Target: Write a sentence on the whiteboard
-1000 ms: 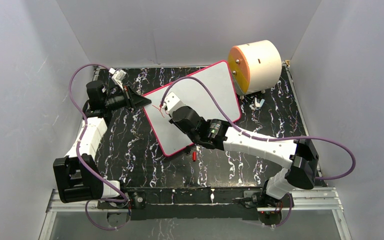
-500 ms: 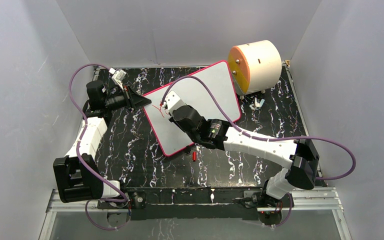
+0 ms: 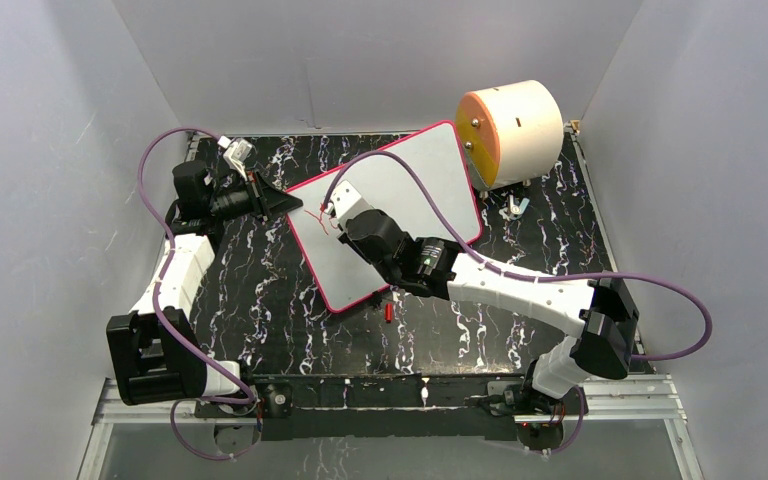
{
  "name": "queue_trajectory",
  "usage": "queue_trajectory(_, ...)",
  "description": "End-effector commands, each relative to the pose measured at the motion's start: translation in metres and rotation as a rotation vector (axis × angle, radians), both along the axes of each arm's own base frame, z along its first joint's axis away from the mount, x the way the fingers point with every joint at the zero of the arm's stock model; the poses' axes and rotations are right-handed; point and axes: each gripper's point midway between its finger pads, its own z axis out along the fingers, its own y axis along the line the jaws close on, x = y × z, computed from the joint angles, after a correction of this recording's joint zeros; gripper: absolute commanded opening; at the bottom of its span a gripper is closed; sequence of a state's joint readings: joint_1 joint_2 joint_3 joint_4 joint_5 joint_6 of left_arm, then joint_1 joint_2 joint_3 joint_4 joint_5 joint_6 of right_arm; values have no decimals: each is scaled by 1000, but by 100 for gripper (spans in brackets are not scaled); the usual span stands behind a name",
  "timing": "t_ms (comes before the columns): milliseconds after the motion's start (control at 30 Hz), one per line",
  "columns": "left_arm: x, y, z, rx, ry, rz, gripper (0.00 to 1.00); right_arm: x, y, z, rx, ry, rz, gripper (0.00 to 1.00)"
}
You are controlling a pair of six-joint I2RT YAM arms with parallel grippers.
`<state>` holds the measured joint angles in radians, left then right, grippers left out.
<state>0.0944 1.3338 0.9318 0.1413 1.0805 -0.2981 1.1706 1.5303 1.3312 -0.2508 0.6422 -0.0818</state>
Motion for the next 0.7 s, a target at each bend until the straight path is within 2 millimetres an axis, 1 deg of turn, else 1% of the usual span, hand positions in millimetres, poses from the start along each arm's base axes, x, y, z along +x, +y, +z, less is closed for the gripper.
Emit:
queue_trajectory(0, 2, 1, -11, 30, 34, 23, 0, 12, 1, 24, 85, -36, -26, 0)
queue_trajectory(167, 2, 1, -11, 30, 33, 22, 0, 13, 1, 21, 84, -32, -27, 0)
queue_trajectory(667, 2, 1, -11, 30, 33, 22, 0, 14, 3, 27, 113, -40, -19, 0)
